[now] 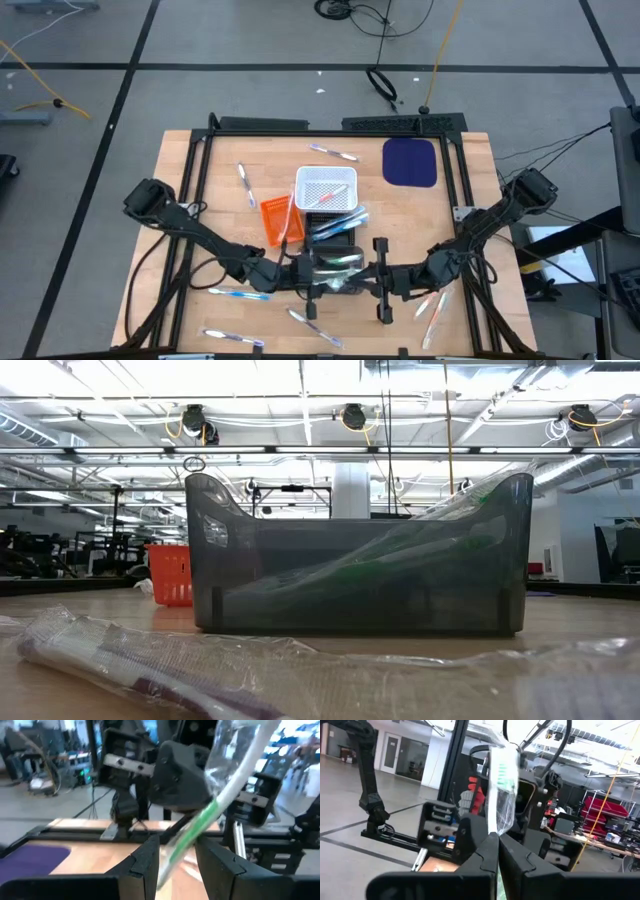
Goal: Pick & Place Toothbrushes
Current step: Put the green toothbrush into the black bin
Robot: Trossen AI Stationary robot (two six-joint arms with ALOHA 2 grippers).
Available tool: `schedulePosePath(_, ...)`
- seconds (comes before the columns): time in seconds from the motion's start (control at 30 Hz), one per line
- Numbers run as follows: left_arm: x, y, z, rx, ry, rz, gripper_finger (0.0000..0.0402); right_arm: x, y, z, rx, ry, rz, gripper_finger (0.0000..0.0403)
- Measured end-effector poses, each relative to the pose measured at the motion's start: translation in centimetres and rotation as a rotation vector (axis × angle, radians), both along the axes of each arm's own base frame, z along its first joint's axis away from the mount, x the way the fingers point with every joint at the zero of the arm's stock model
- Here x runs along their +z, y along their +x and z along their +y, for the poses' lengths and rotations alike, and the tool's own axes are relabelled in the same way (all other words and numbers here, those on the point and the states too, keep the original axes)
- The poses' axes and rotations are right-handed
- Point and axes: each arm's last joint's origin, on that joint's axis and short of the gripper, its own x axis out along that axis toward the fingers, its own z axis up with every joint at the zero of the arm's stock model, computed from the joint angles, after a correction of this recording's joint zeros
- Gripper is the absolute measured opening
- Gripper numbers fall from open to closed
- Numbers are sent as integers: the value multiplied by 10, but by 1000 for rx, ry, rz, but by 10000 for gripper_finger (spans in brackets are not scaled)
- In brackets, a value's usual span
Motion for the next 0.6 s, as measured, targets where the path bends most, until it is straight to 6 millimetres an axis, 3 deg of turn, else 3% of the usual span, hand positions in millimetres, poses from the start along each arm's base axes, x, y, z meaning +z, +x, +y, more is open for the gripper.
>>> schedulePosePath(0.33, -13, 11, 4, -4, 13, -9, 124, -1, 1, -1, -1, -6, 7, 0)
schedulePosePath(0.43, -13, 11, 4, -4, 10, -9, 90, -2, 1, -1, -2, -11, 14, 0)
schedulePosePath(0.53, -13, 11, 3, -11, 14, -8, 28, -2, 1, -1, -8, -14, 21, 0)
schedulePosePath(0.6, -13, 10, 2, -12, 14, -8, 14, -3, 1, -1, -9, -18, 25, 0)
